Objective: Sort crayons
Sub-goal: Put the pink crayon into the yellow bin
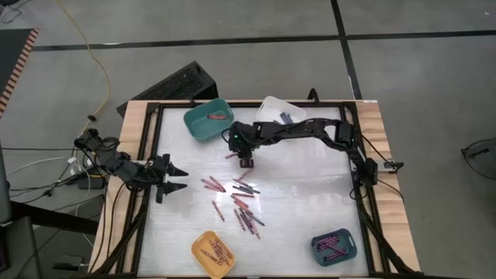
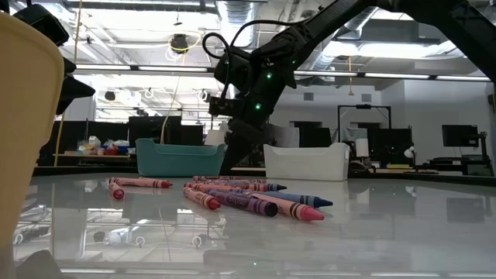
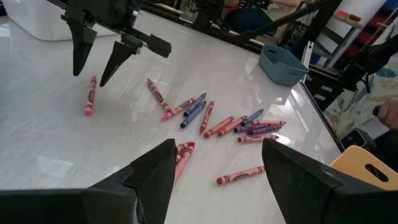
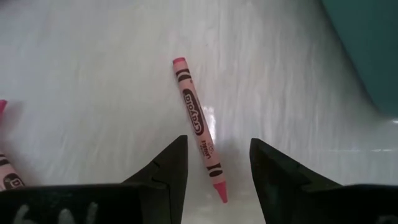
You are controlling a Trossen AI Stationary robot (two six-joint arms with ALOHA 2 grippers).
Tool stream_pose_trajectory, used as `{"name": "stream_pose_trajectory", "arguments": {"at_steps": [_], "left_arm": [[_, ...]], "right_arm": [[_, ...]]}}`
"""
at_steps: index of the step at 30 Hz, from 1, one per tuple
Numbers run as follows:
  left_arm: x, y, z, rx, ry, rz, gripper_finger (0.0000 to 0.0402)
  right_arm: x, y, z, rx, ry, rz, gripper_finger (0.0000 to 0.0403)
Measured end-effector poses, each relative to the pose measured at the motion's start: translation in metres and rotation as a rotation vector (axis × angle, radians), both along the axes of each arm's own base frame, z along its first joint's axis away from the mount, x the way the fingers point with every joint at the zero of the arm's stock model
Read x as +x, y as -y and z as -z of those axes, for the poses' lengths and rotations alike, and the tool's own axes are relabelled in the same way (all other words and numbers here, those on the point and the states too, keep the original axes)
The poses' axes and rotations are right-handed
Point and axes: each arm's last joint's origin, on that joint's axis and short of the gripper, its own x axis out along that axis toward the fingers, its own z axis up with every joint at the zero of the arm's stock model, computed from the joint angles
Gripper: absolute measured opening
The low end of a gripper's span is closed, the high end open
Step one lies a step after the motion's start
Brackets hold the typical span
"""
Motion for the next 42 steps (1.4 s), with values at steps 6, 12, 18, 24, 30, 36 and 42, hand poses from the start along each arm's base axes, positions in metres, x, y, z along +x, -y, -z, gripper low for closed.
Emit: {"name": "stream_pose_trajectory", "arguments": {"at_steps": [6, 12, 18, 24, 30, 36, 42], "left_arm": [[0.000, 0.000, 0.000, 0.001, -0.001, 0.000, 0.0228], [0.000, 0.000, 0.000, 0.001, -0.002, 0.000, 0.0228], [0.000, 0.000, 0.000, -0.003, -0.003, 0.002, 0.0228], [0.000, 0.000, 0.000, -0.008, 0.000, 0.002, 0.0228], [0.000, 0.000, -0.001, -0.019, 0.004, 0.001, 0.0228], [0.000, 0.000, 0.000, -0.024, 0.003, 0.005, 0.0228], [0.000, 0.001, 0.000, -0.037, 0.000, 0.024, 0.0228]], "right_arm": [[0.001, -0.001, 0.000, 0.007, 0.006, 0.009, 0.0166], [0.003, -0.001, 0.013, 0.035, -0.020, 0.032, 0.0166], [0.007, -0.008, 0.028, 0.077, -0.052, 0.032, 0.0166], [0.006, -0.018, 0.028, 0.069, -0.086, 0.066, 0.0142], [0.002, -0.027, 0.029, 0.102, -0.151, 0.106, 0.0069], [0.004, -0.042, 0.030, 0.086, -0.166, 0.116, 0.0007], [0.004, -0.057, 0.023, 0.087, -0.151, 0.112, 0.0004]]}}
